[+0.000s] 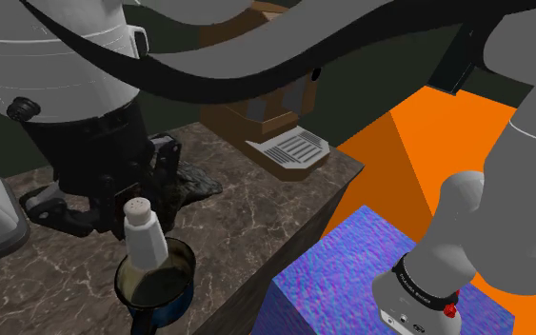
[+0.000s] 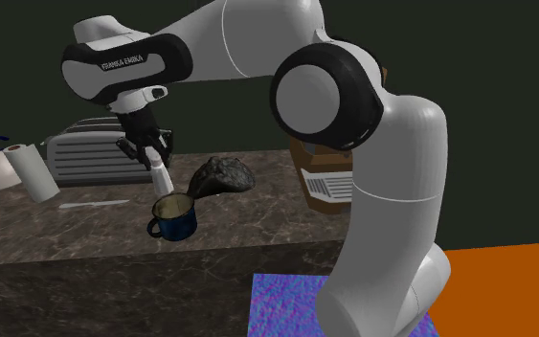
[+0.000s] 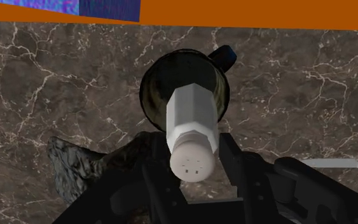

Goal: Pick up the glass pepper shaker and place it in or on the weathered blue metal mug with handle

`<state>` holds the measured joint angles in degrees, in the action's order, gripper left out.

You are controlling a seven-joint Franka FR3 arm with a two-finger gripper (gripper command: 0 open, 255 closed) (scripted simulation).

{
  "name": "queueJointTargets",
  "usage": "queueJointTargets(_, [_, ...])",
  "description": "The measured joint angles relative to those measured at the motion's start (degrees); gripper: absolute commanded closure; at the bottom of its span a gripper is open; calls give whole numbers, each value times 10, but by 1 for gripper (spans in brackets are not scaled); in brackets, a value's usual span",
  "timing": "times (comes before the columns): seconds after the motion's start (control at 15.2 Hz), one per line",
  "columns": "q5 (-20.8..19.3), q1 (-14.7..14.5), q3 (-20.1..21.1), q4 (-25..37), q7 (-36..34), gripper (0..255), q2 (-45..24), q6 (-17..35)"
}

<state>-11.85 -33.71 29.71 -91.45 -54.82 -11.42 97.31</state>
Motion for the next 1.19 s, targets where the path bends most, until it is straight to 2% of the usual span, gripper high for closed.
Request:
queueJointTargets(0.73, [-8, 3, -3, -73, -12, 255, -10, 81])
queueJointTargets(1.12, [-9, 3, -4, -81, -14, 255, -10, 90])
queueJointTargets(1.19, [-9, 3, -4, -80, -14, 0, -10, 89])
